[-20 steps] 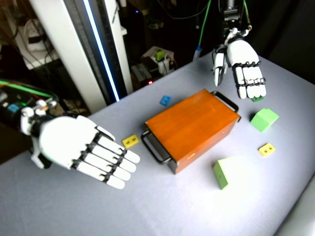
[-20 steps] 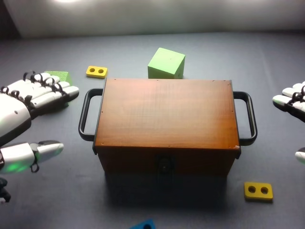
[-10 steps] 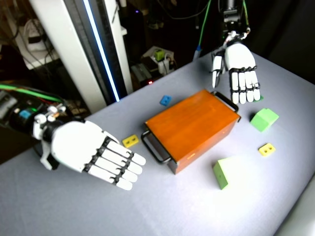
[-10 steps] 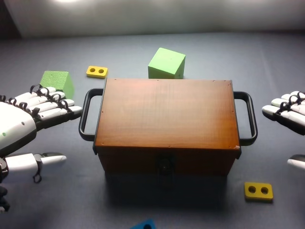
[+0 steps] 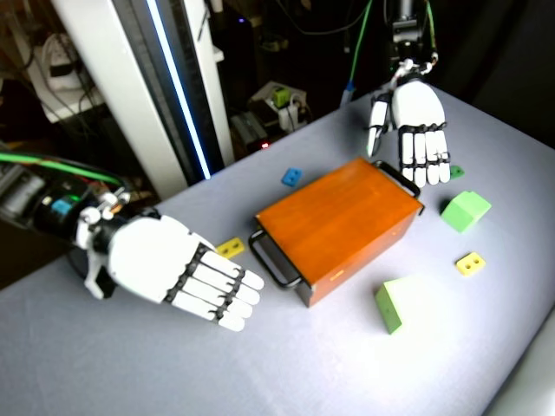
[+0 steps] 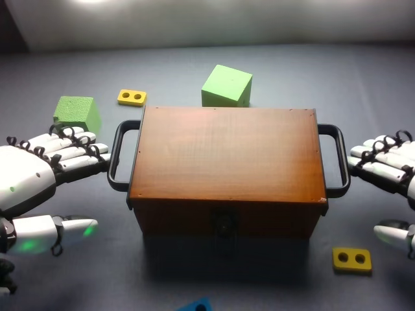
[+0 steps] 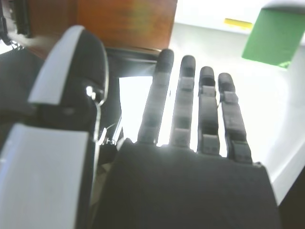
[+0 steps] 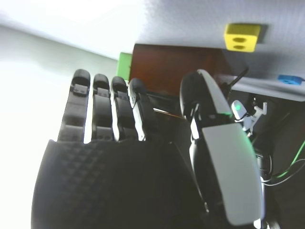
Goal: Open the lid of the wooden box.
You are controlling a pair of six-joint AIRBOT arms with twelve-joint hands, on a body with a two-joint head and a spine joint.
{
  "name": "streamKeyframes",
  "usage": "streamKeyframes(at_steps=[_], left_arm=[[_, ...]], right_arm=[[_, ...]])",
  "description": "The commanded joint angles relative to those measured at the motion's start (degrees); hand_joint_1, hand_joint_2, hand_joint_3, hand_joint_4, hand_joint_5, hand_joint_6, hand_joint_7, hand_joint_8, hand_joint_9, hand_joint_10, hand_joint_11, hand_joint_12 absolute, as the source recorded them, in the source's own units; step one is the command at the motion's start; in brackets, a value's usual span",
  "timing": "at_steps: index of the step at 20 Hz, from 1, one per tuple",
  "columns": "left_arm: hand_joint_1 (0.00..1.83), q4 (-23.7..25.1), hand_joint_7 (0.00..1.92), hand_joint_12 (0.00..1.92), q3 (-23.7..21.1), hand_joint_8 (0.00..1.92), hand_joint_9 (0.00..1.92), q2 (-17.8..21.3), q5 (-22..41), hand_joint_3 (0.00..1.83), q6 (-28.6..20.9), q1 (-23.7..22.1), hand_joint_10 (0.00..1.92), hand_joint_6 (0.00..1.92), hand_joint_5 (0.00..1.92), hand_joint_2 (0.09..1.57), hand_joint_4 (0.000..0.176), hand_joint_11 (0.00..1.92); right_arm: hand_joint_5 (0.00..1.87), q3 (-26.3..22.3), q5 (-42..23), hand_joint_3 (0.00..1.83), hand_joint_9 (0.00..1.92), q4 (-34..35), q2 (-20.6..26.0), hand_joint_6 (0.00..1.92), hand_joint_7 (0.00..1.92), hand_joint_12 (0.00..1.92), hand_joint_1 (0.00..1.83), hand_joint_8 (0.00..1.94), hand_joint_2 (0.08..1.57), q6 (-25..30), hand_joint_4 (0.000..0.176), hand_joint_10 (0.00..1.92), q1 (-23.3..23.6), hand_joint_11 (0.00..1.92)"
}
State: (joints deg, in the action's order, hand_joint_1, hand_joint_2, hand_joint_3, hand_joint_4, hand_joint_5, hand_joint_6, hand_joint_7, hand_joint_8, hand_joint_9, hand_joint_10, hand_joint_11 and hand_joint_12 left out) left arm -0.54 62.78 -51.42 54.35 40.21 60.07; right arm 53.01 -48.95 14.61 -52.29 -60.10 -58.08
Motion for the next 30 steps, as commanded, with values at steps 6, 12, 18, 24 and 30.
streamKeyframes(at_steps=[6, 12, 18, 24, 30], left_arm=[[0.3, -0.87, 0.11, 0.0, 0.48, 0.0, 0.0, -0.47, 5.78, 0.0, -0.85, -0.43, 0.0, 0.0, 0.17, 1.32, 0.0, 0.0], [0.32, -0.54, 0.08, 0.0, 0.61, 0.0, 0.0, -0.76, 5.22, 0.0, -1.06, -0.43, 0.0, 0.0, 0.15, 1.32, 0.0, 0.0], [0.35, -0.21, 0.03, 0.0, 0.71, 0.0, 0.0, -0.76, 3.8, 0.0, -1.07, -0.23, 0.0, 0.0, 0.07, 1.31, 0.0, 0.0], [0.32, 0.63, 0.0, 0.0, 0.87, 0.0, 0.0, -1.31, 2.26, 0.0, -1.07, -0.28, 0.0, 0.0, 0.04, 1.31, 0.0, 0.0], [0.34, 1.77, 0.0, 0.0, 1.6, 0.0, 0.0, -2.32, 2.33, 0.0, -2.94, -0.31, 0.0, 0.0, 0.01, 1.31, 0.0, 0.0]], right_arm=[[0.04, 0.98, -3.92, 0.0, 0.0, -1.06, -1.06, 0.0, 0.0, 0.0, 0.59, 0.0, 1.38, 0.08, 0.0, 0.0, 1.16, 0.0], [0.05, 1.3, -2.9, 0.0, 0.0, -1.96, -1.82, 0.0, 0.0, 0.0, 0.65, 0.0, 1.38, 0.08, 0.0, 0.0, 1.94, 0.0], [0.04, 1.62, -1.47, 0.0, 0.0, -2.32, -1.87, 0.0, 0.0, 0.0, 0.64, 0.0, 1.38, 0.08, 0.0, 0.0, 2.04, 0.0], [0.05, 1.77, -0.92, 0.0, 0.0, -2.5, -1.87, 0.01, 0.0, 0.0, 0.65, 0.0, 1.37, 0.08, 0.0, 0.0, 2.04, 0.0], [0.05, 1.83, -0.94, 0.0, 0.0, -2.61, -1.87, 0.0, 0.0, 0.0, 0.69, 0.0, 1.37, 0.08, 0.0, 0.0, 2.26, 0.0]])
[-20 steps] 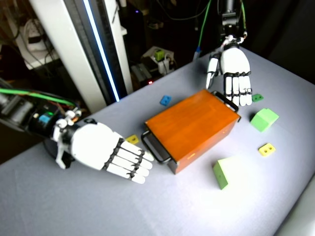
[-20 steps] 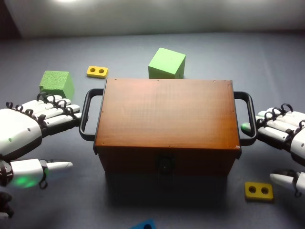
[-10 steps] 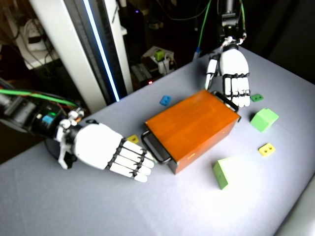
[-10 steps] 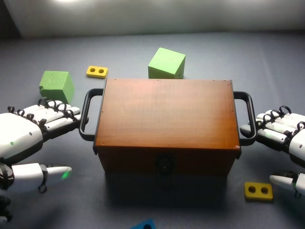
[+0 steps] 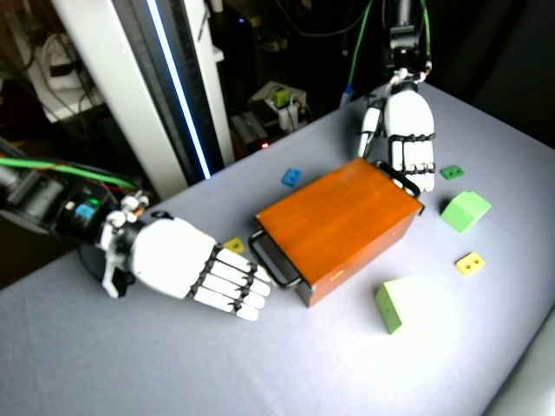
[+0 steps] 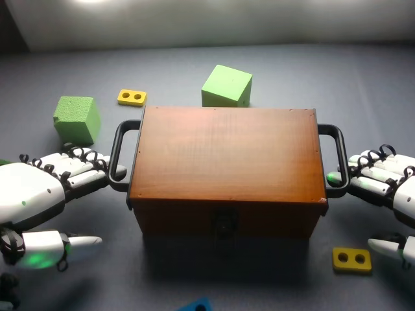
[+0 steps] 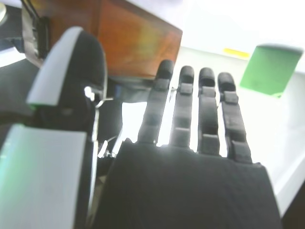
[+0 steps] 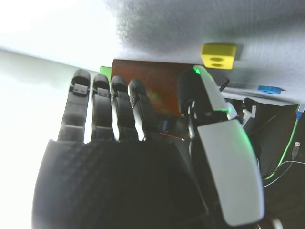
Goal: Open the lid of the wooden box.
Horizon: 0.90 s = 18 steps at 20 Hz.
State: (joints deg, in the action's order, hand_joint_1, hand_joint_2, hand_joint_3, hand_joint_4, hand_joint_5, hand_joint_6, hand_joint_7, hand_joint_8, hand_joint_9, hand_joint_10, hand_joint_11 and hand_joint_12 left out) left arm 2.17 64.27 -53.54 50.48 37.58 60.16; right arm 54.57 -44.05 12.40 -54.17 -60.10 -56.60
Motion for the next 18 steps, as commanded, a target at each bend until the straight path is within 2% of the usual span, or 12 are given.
streamKeyframes(at_steps=[1, 4, 6, 10, 13, 14, 16, 17, 18], left_arm=[[0.35, -0.81, 0.0, 0.0, 0.08, 0.0, 0.0, -0.2, 6.51, 0.0, -0.52, -0.4, 0.0, 0.0, 0.0, 1.31, 0.0, 0.0], [0.38, -0.44, 0.0, 0.0, 0.06, 0.0, 0.0, -0.21, 6.64, 0.0, -0.75, -0.41, 0.0, 0.0, 0.0, 1.32, 0.0, 0.0], [0.41, -0.44, 0.0, 0.0, 0.06, 0.0, 0.0, -0.25, 6.68, 0.0, -0.86, -0.4, 0.0, 0.0, 0.0, 1.32, 0.009, 0.0], [0.44, -0.35, 0.0, 0.0, -0.02, 0.0, 0.0, -0.27, 7.19, 0.0, -1.01, -0.37, 0.0, 0.0, 0.0, 1.33, 0.063, 0.0], [0.49, -0.09, 0.0, 0.0, -0.16, 0.0, 0.0, -0.2, 7.76, 0.0, -1.2, -0.37, 0.0, 0.0, 0.0, 1.32, 0.079, 0.0], [0.54, -0.06, 0.0, 0.0, -0.22, 0.0, 0.0, -0.18, 7.87, 0.0, -1.2, -0.36, 0.0, 0.0, 0.0, 1.31, 0.072, 0.0], [0.55, -0.06, 0.0, 0.0, -0.27, 0.0, 0.0, -0.14, 7.99, 0.0, -1.21, -0.32, 0.0, 0.0, 0.0, 1.3, 0.091, 0.0], [0.53, -0.06, 0.0, 0.0, -0.31, 0.0, 0.0, -0.11, 8.09, 0.0, -1.21, -0.3, 0.0, 0.0, 0.0, 1.3, 0.106, 0.0], [0.53, -0.06, 0.0, 0.0, -0.36, 0.0, 0.0, -0.1, 8.23, 0.0, -1.21, -0.24, 0.0, 0.0, 0.0, 1.31, 0.111, 0.0]], right_arm=[[0.05, 0.27, -5.91, 0.0, 0.0, -0.52, 0.0, 0.0, 0.0, 0.0, 0.72, 0.0, 1.37, 0.08, 0.0, 0.0, 0.91, 0.0], [0.0, 0.24, -6.37, 0.0, 0.0, -0.6, -0.09, 0.0, 0.0, 0.0, 0.65, 0.0, 1.38, 0.09, 0.0, 0.0, 1.19, 0.0], [0.0, 0.22, -6.56, 0.0, 0.0, -0.6, -0.18, 0.0, 0.0, 0.0, 0.68, 0.0, 1.37, 0.14, 0.0, 0.0, 1.26, 0.0], [0.0, 0.18, -6.99, 0.0, 0.0, -0.69, -0.14, 0.0, 0.0, 0.0, 0.69, 0.0, 1.38, 0.67, 0.0, 0.0, 1.26, 0.0], [0.0, 0.15, -7.61, 0.01, 0.0, -0.78, 0.11, 0.0, 0.0, 0.0, 0.66, 0.0, 1.4, 1.33, 0.0, 0.0, 1.26, 0.0], [0.0, 0.11, -7.71, 0.01, 0.0, -0.8, 0.19, 0.0, 0.0, 0.0, 0.65, 0.0, 1.4, 1.41, 0.0, 0.0, 1.26, 0.0], [0.0, 0.04, -8.02, 0.01, 0.0, -0.8, 0.34, 0.0, 0.0, 0.0, 0.7, 0.0, 1.41, 1.68, 0.0, 0.0, 1.26, 0.0], [0.0, -0.04, -8.22, 0.0, 0.0, -0.8, 0.44, 0.0, 0.0, 0.0, 0.73, 0.0, 1.41, 1.76, 0.0, 0.0, 1.25, 0.0], [0.0, -0.11, -8.42, 0.0, 0.0, -0.8, 0.53, 0.0, 0.0, 0.0, 0.75, 0.0, 1.41, 1.82, 0.0, 0.0, 1.25, 0.0]])
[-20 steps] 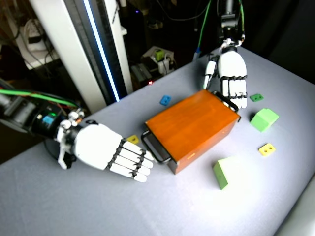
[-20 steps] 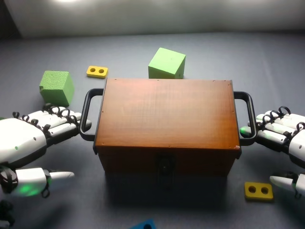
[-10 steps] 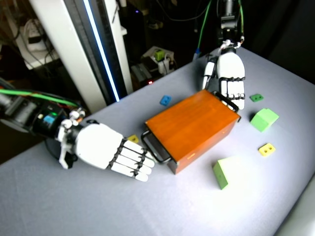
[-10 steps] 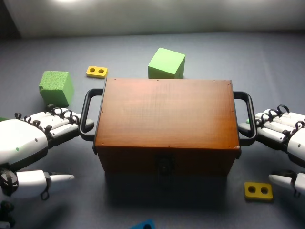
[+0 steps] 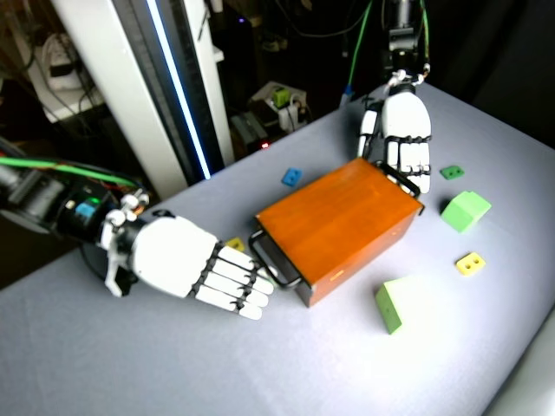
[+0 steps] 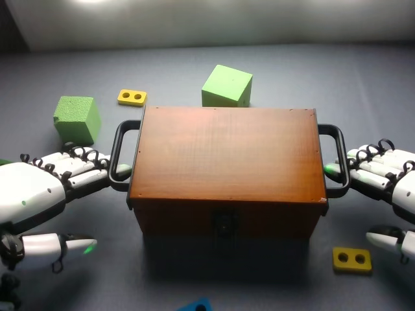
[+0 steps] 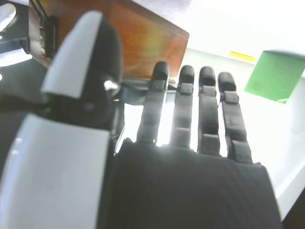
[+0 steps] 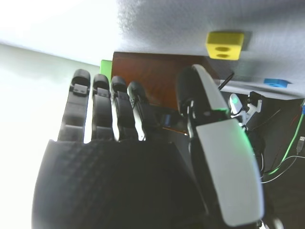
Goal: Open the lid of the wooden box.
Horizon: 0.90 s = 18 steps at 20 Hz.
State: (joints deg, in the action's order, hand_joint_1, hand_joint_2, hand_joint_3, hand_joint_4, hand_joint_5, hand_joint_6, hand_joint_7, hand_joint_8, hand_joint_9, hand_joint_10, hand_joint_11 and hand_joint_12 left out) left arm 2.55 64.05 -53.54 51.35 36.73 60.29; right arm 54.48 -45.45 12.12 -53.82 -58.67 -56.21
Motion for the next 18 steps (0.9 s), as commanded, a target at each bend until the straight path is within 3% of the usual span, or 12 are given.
streamKeyframes(at_steps=[1, 10, 11, 13, 18], left_arm=[[0.53, -0.44, 0.0, 0.0, -0.25, 0.0, 0.0, -0.01, 7.67, 0.0, -0.38, -0.25, 0.0, 0.0, 0.0, 1.31, 0.102, 0.0], [0.65, -0.45, 0.0, 0.0, -0.76, 0.0, 0.0, 0.54, 9.86, 0.0, -0.62, -0.1, 0.0, 0.0, 0.0, 1.29, 0.083, 0.0], [0.64, -0.45, 0.0, 0.0, -0.81, 0.0, 0.0, 0.59, 10.0, 0.0, -0.62, -0.1, 0.0, 0.0, 0.0, 1.29, 0.103, 0.0], [0.62, -0.44, 0.0, 0.0, -1.06, 0.0, 0.0, 0.86, 10.76, 0.0, -0.62, -0.06, 0.0, 0.0, 0.0, 1.3, 0.126, 0.0], [0.57, -0.47, 0.0, 0.0, -1.47, 0.0, 0.0, 1.47, 12.45, 0.01, -0.61, -0.02, 0.0, 0.0, 0.0, 1.32, 0.118, 0.0]], right_arm=[[0.0, -0.14, -7.22, 0.0, 0.0, -0.51, 0.41, 0.0, 0.0, 0.0, 0.75, 0.0, 1.41, 0.45, 0.0, 0.0, 0.86, 0.0], [0.0, -0.87, -9.49, 0.01, 0.0, -0.51, 1.56, 0.0, 0.0, 0.0, 0.66, 0.0, 1.44, 1.51, 0.0, 0.0, 0.72, 0.0], [0.0, -0.91, -9.77, 0.01, 0.0, -0.51, 1.63, 0.0, 0.0, 0.0, 0.67, 0.0, 1.45, 1.65, 0.0, 0.0, 0.65, 0.0], [0.0, -1.11, -10.5, 0.01, 0.0, -0.54, 2.0, 0.0, 0.0, 0.0, 0.68, 0.0, 1.45, 1.85, 0.0, 0.0, 0.62, 0.0], [0.0, -1.33, -12.18, 0.0, 0.0, -0.58, 2.69, 0.0, 0.0, 0.0, 0.65, 0.0, 1.45, 2.75, 0.0, 0.0, 0.43, 0.0]])
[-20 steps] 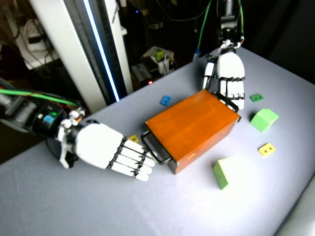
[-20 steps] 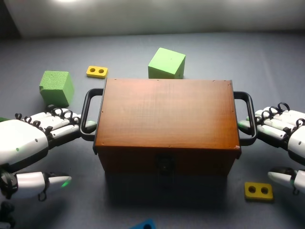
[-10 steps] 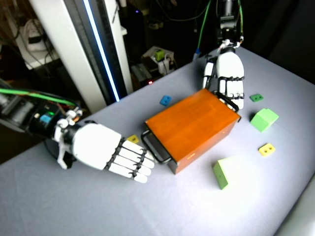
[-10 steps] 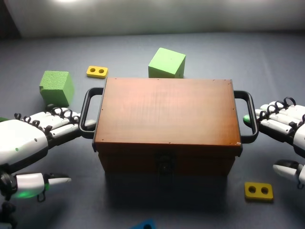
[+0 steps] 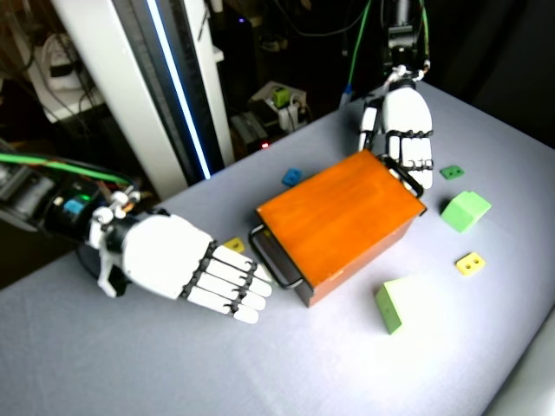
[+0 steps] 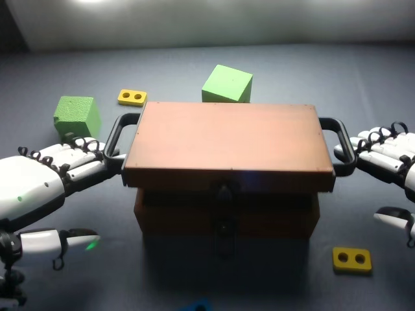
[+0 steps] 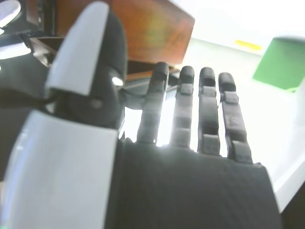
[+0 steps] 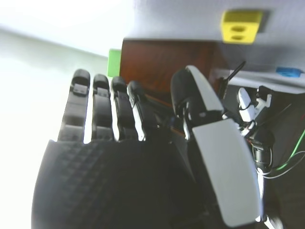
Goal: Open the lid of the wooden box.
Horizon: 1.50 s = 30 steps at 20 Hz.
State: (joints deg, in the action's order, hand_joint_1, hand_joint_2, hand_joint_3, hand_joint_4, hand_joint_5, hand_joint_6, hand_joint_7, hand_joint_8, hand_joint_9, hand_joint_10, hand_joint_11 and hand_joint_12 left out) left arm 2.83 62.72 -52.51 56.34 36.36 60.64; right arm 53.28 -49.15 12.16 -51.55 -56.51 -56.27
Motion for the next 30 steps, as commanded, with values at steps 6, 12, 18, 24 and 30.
streamKeyframes(at_steps=[6, 12, 18, 24, 30], left_arm=[[0.58, -1.22, 0.0, 0.0, -0.36, 0.0, 0.0, 1.04, 9.83, 0.01, -0.21, -0.4, 0.0, 0.0, 0.0, 1.33, 0.132, 0.0], [0.63, -1.87, 0.0, 0.0, -0.42, 0.0, 0.0, 1.61, 12.05, 0.0, 0.17, -1.05, 0.0, 0.0, 0.0, 1.33, 0.126, 0.0], [0.61, -2.82, 0.0, 0.0, 0.01, 0.0, 0.0, 1.58, 14.05, 0.0, 0.83, -2.15, 0.0, 0.0, 0.0, 1.32, 0.067, 0.0], [0.56, -4.76, 0.0, 0.0, 0.13, 0.0, 0.0, 1.66, 16.93, 0.01, 1.97, -2.52, 0.0, 0.0, 0.0, 1.33, 0.064, 0.0], [0.63, -7.17, 0.0, 0.0, 1.76, 0.0, 0.0, 0.33, 16.72, 0.0, 2.71, -3.79, 0.0, 0.0, 0.0, 1.32, 0.071, 0.0]], right_arm=[[0.0, -0.31, -10.68, 0.0, 0.0, -1.02, 1.02, 0.0, 0.0, 0.0, 0.63, 0.0, 1.45, 1.55, 0.004, 0.0, 0.46, 0.0], [0.0, -0.27, -12.41, 0.01, 0.0, -1.31, 1.28, 0.0, 0.0, 0.0, 0.55, 0.0, 1.47, 1.7, 0.008, 0.0, 0.46, 0.0], [0.0, 0.11, -14.65, 0.01, 0.0, -1.29, 1.48, 0.0, 0.0, 0.0, 0.57, 0.0, 1.48, 1.76, 0.0, 0.0, 1.18, 0.0], [0.0, 0.67, -16.06, 0.0, 0.0, -0.88, 1.71, 0.0, 0.0, 0.83, 0.62, 0.0, 1.46, 1.76, 0.0, 0.0, 2.5, 0.0], [0.0, 2.34, -16.01, 0.0, 0.0, 0.6, 0.83, 0.0, 0.0, 0.96, 0.71, 0.0, 1.46, 1.76, 0.0, 0.0, 3.76, 0.0]])
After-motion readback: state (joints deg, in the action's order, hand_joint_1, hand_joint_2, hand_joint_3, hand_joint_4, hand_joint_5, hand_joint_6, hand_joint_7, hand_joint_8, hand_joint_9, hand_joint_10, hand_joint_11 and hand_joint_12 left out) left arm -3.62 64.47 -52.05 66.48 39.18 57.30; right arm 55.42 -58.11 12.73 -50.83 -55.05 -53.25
